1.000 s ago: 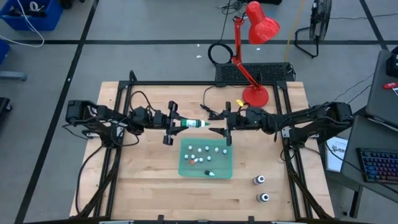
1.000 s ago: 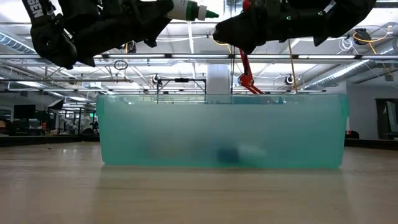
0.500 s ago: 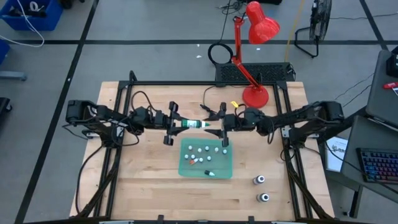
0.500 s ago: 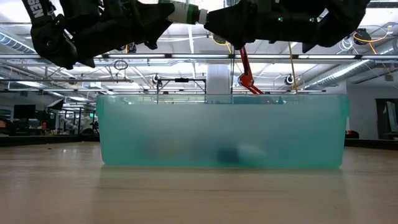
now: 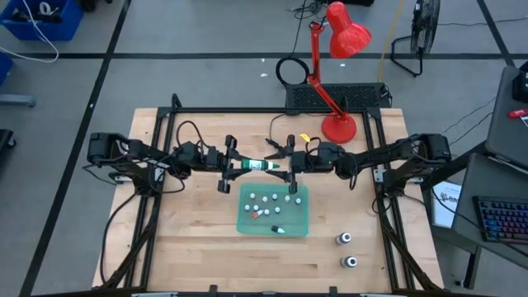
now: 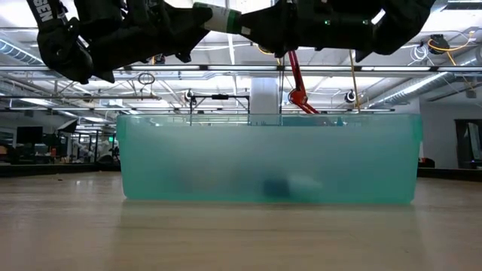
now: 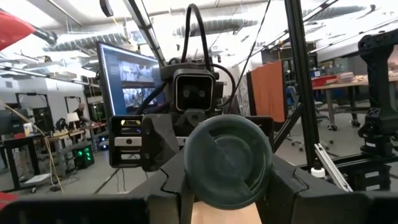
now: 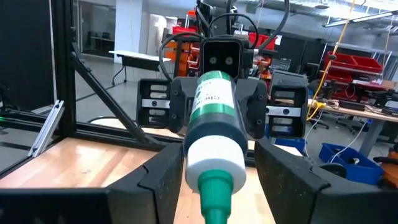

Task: Pick & Place food coloring
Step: Put the big green food coloring bottle into the light blue bin

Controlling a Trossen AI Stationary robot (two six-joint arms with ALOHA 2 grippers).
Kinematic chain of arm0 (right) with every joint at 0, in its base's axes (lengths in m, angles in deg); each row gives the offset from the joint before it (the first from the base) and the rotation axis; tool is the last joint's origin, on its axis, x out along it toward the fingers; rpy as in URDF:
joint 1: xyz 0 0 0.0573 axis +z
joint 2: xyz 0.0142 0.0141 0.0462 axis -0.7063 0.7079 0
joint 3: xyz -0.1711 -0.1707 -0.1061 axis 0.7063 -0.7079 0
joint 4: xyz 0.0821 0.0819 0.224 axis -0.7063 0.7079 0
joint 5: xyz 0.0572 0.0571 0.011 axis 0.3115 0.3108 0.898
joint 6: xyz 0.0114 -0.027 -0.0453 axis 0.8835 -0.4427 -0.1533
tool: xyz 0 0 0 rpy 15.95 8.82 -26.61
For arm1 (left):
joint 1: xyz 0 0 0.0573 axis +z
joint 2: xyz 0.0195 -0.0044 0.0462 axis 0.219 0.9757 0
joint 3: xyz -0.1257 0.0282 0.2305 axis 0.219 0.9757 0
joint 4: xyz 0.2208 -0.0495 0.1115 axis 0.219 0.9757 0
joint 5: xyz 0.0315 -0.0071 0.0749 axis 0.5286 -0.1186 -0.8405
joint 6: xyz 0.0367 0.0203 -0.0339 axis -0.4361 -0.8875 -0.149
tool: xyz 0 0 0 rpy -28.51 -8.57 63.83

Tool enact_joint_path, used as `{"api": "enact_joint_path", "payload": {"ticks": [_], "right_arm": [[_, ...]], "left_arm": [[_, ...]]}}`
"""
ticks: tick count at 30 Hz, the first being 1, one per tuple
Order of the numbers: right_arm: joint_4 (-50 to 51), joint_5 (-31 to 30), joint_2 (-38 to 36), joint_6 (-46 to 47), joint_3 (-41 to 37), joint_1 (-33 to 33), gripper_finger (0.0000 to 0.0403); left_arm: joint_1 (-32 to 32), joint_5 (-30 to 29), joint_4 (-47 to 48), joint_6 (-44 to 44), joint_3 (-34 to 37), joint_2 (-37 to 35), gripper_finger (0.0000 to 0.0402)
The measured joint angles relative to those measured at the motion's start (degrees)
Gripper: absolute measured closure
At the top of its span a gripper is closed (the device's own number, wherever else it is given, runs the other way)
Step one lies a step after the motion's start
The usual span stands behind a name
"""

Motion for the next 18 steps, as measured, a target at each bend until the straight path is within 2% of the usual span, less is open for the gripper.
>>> {"api": "enact_joint_path", "payload": {"ticks": [5, 10, 15, 18], "right_arm": [[0.03, 0.02, 0.02, -0.27, 0.0, 0.0, 0.0235], [0.4, -0.3, -0.14, -3.03, -0.11, -0.06, 0.0299], [5.06, -0.32, -1.6, -4.77, 0.03, 0.01, 0.0299], [13.77, -1.85, -5.09, -6.33, 0.5, 0.96, 0.0299]], "left_arm": [[0.0, -0.04, 0.0, 0.17, 0.0, 0.0, 0.0273], [0.02, -0.37, -0.37, -0.26, 0.13, -0.02, 0.0274], [0.0, -0.43, 0.2, -0.42, 0.09, 0.06, 0.0274], [-0.04, -0.34, 1.44, 0.69, -0.03, -0.38, 0.0232]]}}
